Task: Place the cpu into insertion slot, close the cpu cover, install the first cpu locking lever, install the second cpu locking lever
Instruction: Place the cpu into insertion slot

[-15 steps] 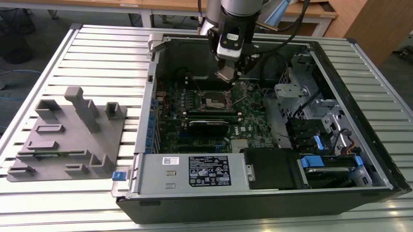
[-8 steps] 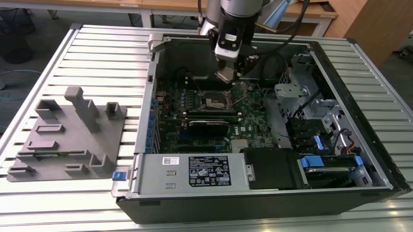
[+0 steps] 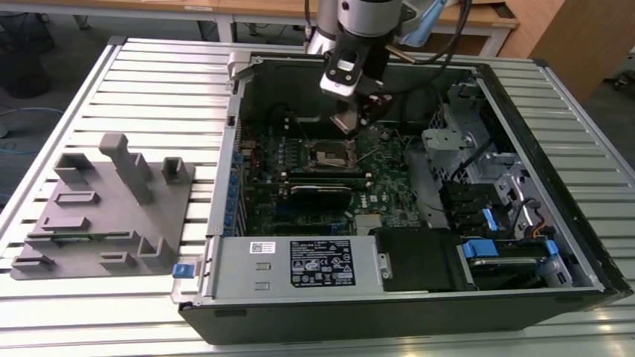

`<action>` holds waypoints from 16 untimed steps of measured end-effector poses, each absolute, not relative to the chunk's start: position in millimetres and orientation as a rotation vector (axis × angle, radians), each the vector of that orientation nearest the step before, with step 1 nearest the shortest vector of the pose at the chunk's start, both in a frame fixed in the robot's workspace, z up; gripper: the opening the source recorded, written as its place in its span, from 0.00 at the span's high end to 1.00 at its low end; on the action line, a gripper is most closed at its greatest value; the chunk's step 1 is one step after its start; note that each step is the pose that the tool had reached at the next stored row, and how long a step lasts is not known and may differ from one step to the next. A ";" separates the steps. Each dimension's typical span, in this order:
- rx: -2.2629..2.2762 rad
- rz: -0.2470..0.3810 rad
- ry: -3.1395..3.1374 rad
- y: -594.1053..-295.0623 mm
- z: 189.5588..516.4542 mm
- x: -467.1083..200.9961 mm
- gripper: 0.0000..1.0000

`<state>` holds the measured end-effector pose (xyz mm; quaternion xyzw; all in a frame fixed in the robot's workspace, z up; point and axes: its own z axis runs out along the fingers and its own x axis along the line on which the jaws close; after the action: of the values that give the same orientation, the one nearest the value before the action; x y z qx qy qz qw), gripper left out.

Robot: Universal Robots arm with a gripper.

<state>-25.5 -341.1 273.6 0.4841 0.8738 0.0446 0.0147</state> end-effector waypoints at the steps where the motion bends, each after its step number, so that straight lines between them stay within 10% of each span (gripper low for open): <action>1: 1.528 0.138 2.707 -341.1 271.8 -25.5 0.46; 16: 1.765 0.133 2.549 -341.1 260.3 -25.5 0.46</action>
<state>-25.5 -341.1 260.3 0.5685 0.8213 0.0428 0.0190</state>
